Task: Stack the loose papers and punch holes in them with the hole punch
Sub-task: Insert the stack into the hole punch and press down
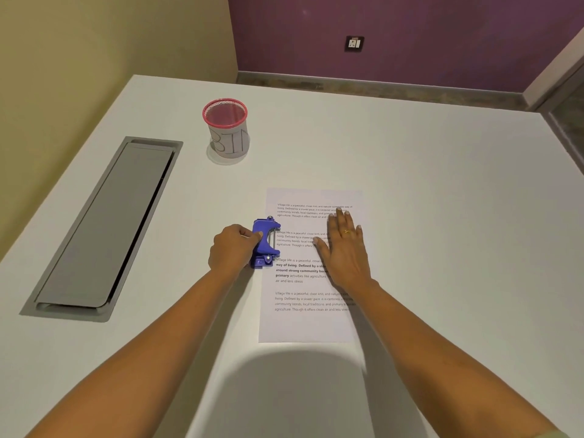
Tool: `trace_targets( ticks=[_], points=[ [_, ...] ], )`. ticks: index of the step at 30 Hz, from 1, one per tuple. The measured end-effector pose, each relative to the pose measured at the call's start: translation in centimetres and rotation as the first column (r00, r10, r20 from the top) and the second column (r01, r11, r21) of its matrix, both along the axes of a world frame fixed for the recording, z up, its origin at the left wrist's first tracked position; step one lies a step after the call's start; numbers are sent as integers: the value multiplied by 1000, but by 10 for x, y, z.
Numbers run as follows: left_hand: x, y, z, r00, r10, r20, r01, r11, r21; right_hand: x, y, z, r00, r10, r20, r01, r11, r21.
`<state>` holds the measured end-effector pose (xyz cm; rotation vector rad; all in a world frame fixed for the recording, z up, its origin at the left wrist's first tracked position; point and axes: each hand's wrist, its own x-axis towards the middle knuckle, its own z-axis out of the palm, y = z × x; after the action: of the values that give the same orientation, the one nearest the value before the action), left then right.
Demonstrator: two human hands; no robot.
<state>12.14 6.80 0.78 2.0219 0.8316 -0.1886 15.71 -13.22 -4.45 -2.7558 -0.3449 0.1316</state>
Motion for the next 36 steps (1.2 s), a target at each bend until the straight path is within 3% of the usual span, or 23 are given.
trace_targets(
  ticks=[6,11,15,19,25,36],
  points=[
    [3,3,-8,1000,2,-7,-2,1000,-9,-1,3,-13,1000,-5,2,5,999,-47],
    [10,16,-5,999,29,-31,-32,994,-109,-1,2,-16,1000,-14,24,16,999,-50],
    [27,18,-6,996,28,86,-37,993,108,-1,3,-17,999,-21,34,22,999,-45],
    [50,3,-13,970,-88,228,27,966,258,-1,2,-17,999,-16,38,19,998,-57],
    [71,-6,-30,971,-225,83,161,868,470,-1,2,-17,999,-21,38,23,998,-63],
    [72,-1,-49,974,-224,39,166,818,551,-1,2,-16,999,-19,33,21,998,-63]
  ],
)
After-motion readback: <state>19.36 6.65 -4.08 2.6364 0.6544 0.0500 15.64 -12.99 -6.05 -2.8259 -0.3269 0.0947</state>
